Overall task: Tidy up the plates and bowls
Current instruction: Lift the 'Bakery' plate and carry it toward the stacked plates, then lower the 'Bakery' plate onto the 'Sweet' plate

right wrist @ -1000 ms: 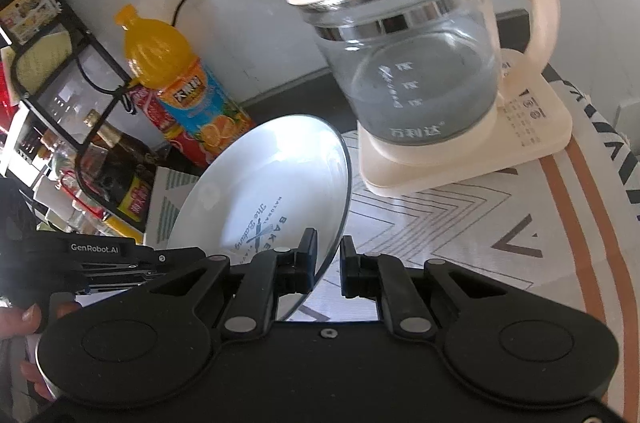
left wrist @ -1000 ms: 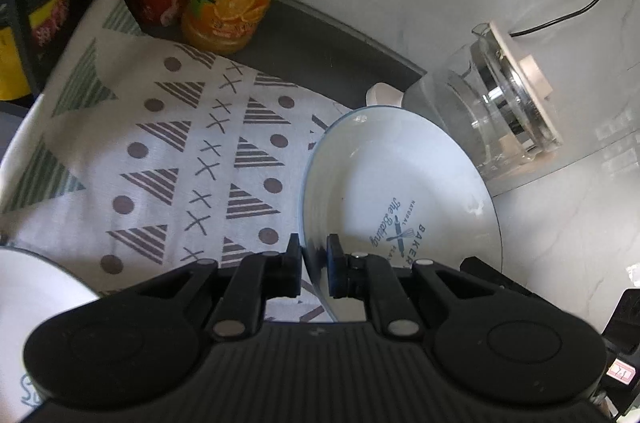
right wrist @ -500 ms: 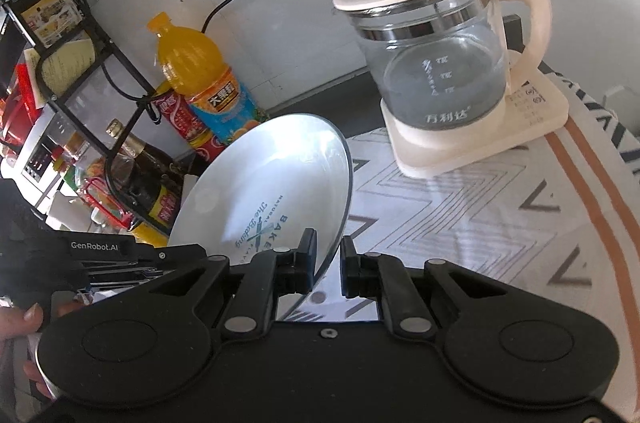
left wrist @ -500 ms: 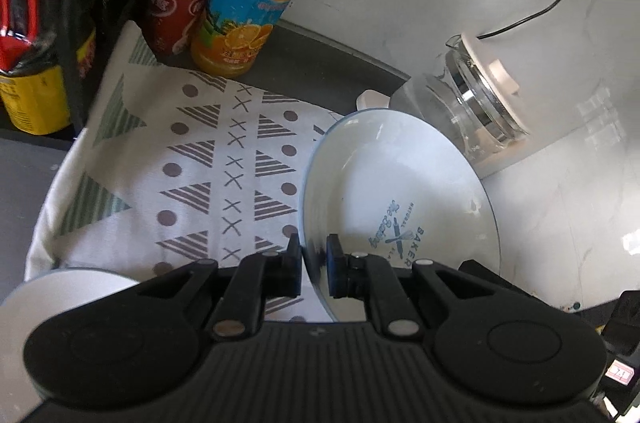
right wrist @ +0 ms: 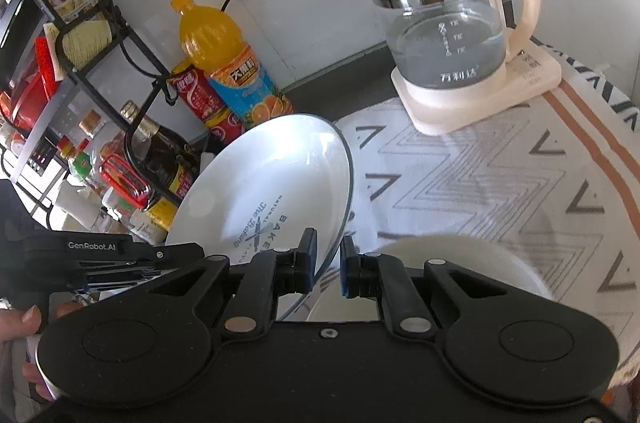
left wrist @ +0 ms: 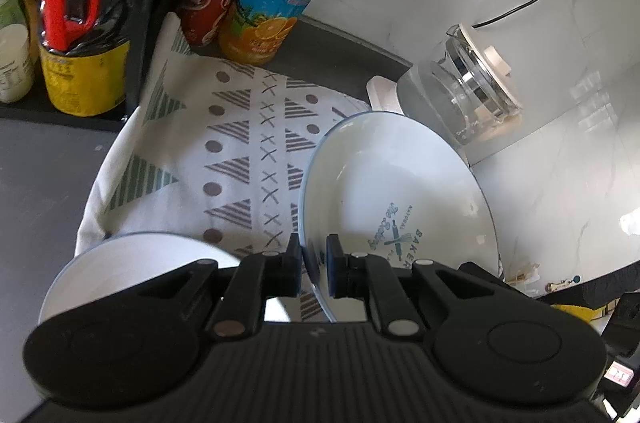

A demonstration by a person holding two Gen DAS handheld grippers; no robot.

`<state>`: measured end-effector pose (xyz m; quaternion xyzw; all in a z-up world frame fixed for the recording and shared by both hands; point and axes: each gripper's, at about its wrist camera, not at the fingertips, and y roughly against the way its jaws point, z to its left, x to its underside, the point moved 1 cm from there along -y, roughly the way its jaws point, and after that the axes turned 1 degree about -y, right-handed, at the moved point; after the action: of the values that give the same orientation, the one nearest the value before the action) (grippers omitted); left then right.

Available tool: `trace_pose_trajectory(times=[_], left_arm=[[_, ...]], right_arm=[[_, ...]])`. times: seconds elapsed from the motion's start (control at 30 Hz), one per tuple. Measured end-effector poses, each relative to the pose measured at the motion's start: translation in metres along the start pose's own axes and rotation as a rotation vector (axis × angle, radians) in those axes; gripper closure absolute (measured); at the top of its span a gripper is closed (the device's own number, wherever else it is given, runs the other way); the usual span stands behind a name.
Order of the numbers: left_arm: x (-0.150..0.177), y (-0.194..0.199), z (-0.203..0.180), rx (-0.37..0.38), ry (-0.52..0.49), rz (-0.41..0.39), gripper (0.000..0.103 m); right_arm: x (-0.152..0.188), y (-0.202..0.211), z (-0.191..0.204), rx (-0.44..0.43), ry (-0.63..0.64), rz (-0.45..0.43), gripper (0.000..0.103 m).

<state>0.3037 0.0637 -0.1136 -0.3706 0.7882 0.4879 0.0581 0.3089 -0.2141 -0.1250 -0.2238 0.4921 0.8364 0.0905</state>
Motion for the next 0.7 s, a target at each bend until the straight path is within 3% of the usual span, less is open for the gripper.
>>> trace_pose_trajectory(times=[0.7], left_arm=[[0.042, 0.028, 0.053, 0.000, 0.031, 0.037, 0.094]], right_arm=[[0.057, 0.007, 0.042, 0.033, -0.001, 0.022, 0.092]])
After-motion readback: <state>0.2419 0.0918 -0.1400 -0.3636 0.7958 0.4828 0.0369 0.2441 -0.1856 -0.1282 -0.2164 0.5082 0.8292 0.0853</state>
